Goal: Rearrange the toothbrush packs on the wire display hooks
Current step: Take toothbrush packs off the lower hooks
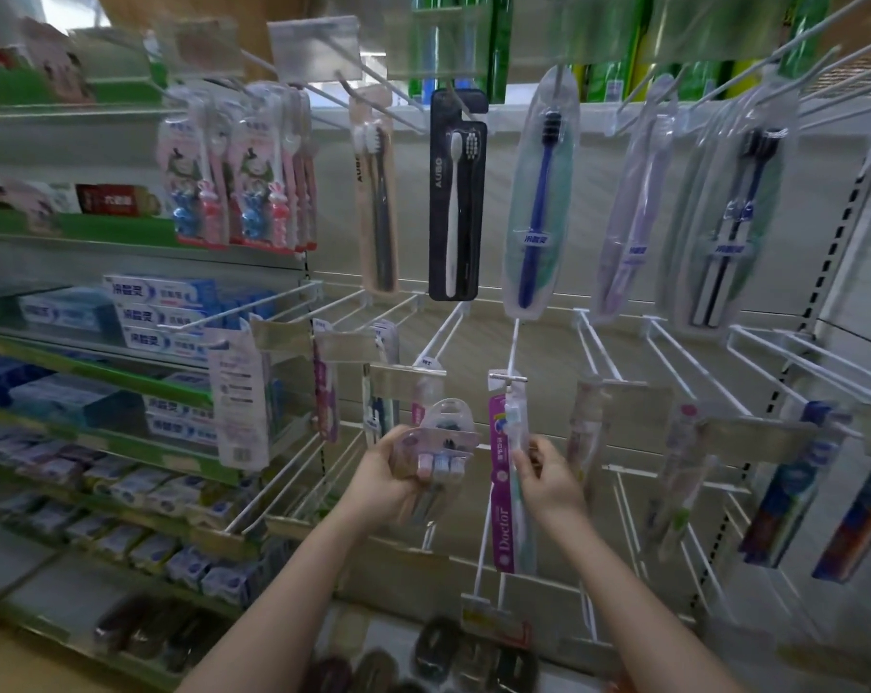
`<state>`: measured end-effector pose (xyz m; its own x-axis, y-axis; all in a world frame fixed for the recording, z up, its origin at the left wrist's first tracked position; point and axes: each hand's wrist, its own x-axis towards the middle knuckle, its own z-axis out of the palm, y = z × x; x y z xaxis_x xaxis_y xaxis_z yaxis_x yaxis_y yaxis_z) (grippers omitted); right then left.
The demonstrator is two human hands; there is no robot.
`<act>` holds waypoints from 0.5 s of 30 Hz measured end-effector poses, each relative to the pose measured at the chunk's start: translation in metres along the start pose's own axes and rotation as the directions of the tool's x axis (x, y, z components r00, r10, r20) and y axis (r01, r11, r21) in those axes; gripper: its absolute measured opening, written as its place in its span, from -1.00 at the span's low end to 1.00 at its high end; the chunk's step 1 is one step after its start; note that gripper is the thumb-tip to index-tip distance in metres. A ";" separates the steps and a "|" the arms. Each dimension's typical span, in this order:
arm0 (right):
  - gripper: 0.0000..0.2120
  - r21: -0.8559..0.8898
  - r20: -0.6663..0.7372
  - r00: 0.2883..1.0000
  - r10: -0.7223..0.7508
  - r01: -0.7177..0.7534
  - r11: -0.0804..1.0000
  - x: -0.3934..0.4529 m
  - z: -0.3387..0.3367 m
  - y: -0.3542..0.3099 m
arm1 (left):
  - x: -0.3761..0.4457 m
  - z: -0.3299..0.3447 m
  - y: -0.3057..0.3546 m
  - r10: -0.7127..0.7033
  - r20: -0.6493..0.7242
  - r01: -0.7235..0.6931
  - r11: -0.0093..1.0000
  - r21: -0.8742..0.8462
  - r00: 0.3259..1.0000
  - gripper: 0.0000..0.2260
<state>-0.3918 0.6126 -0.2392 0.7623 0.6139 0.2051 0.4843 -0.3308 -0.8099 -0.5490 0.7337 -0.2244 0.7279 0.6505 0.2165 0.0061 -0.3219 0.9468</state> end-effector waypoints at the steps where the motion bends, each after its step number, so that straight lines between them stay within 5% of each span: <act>1: -0.71 -0.003 -0.009 1.000 -0.001 0.001 1.000 0.003 0.000 -0.001 | 0.000 0.000 0.002 0.007 0.004 -0.007 1.000 0.004 1.000 -0.65; 15: -0.71 0.078 0.046 0.994 0.104 -0.107 0.991 0.034 0.010 -0.003 | 0.001 0.004 0.004 0.002 0.054 -0.003 1.000 0.012 0.999 -0.65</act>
<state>-0.3717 0.6418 -0.2349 0.7879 0.6085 0.0947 0.3650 -0.3376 -0.8676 -0.5453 0.7306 -0.2217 0.7642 0.6115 0.2051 0.0124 -0.3318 0.9433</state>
